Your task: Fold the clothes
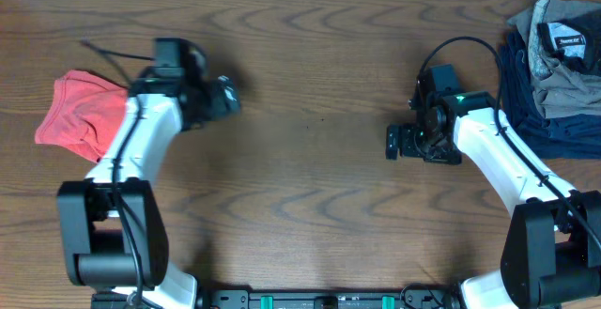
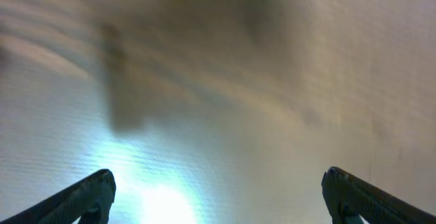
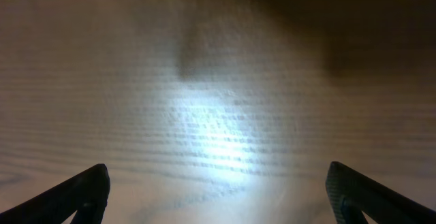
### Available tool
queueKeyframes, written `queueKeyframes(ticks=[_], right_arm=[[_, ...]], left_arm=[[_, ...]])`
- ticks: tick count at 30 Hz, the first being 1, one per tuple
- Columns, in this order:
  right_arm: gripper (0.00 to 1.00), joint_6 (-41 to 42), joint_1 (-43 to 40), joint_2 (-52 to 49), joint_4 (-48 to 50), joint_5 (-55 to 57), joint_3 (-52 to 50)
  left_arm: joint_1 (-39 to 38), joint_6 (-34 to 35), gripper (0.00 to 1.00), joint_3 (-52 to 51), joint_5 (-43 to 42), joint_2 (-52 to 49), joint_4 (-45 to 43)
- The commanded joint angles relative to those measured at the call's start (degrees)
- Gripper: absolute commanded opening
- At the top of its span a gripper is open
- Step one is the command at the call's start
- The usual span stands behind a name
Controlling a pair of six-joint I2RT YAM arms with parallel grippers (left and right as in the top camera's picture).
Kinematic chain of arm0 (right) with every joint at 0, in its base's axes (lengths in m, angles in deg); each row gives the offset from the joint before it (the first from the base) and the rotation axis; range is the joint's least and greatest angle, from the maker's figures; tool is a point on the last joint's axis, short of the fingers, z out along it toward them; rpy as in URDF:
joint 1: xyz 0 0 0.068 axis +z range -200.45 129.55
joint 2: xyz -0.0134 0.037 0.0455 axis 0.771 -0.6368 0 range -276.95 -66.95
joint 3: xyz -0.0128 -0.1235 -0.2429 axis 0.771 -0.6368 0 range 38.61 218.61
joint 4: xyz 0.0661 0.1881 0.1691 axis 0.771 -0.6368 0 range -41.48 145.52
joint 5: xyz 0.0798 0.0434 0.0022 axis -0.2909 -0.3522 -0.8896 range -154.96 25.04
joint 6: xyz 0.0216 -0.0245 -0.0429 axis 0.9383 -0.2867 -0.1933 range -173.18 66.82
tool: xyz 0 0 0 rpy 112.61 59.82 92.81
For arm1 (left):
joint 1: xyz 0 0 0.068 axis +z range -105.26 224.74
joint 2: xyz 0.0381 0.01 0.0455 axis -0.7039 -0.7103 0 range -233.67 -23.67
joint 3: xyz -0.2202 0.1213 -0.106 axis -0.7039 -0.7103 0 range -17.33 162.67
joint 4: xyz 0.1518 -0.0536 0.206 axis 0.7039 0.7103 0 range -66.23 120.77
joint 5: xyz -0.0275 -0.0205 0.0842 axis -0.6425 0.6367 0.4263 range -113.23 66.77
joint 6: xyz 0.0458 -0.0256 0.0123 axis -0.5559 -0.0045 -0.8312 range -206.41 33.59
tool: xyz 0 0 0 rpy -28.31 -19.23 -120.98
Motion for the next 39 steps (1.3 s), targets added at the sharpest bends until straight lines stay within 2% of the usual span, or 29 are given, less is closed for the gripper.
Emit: queueKeyframes(ticks=[1,5,10,15,21,25,29,32,35,39], right_arm=[[0.99,-0.02,-0.83,0.98,0.63,-2.56,0.94],[0.99,-0.02,-2.86,1.88,-2.21,-8.87,1.51],[0.99,-0.02,-9.20,4.94,-10.91,-15.41,2.78],[0.99,-1.62,-13.99,9.99,-19.98,-14.82,2.82],[0.99,-2.62,-15.02,20.06,-22.05,-10.73,2.51],[0.99,-2.62,-14.67,29.38,-18.58,-9.66,0.42],[0.99,-0.13,-13.40,40.83,-12.37,-4.35,-5.57],[0.99,0.00,-12.92,48.87,-8.39,-1.84,-10.97],[0.99,-0.02,-12.92,57.48,-4.96,1.70,-16.20],[0.99,-0.02,-12.92,63.58,-3.80,4.59,-19.08]], left_arm=[[-4.57,-4.46,0.98,1.05,1.18,0.68,5.86],[-7.82,-4.37,0.98,1.05,1.16,0.68,18.95],[-8.52,-3.32,0.98,1.05,1.14,0.70,34.07],[-8.57,-2.43,0.98,1.03,1.11,1.66,41.42],[-9.94,0.48,0.98,0.11,2.25,13.11,38.25],[-13.00,3.69,0.98,-0.09,10.08,25.81,33.70],[-18.91,-0.66,0.98,-2.47,14.97,40.68,26.29],[-22.01,-1.81,0.98,-5.68,15.58,49.64,22.10],[-23.54,-2.19,0.98,-10.78,17.51,58.40,19.34],[-23.58,-2.29,0.98,-16.85,22.93,65.55,18.23]])
